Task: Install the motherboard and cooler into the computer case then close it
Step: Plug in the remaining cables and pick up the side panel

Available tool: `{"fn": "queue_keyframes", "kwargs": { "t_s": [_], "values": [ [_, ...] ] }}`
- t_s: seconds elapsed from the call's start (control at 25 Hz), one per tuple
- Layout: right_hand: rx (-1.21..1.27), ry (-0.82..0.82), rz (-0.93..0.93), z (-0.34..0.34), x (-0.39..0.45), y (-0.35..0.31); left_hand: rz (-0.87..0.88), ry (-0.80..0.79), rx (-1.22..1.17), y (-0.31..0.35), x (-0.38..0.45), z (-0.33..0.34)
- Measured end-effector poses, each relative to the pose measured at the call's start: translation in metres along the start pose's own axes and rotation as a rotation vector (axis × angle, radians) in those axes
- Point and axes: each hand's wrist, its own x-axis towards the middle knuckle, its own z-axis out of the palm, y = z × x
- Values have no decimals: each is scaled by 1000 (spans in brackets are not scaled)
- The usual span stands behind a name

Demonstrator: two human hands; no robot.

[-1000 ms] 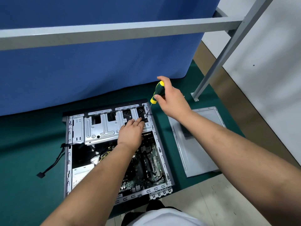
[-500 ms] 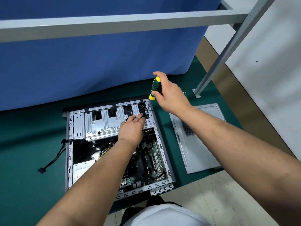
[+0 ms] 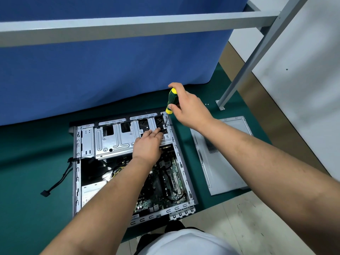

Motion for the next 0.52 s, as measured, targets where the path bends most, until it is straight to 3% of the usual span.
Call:
{"fn": "queue_keyframes", "kwargs": {
  "t_s": [0.2, 0.32, 0.52],
  "values": [
    [-223, -32, 10, -4, 13, -11, -56, -79, -170, -2, 7, -18],
    [-312, -81, 87, -11, 25, -21, -208, 33, -482, -4, 20, -38],
    [-403, -174, 194, -30, 37, -31, -285, 159, -1020, 15, 46, -52]
  ]
}}
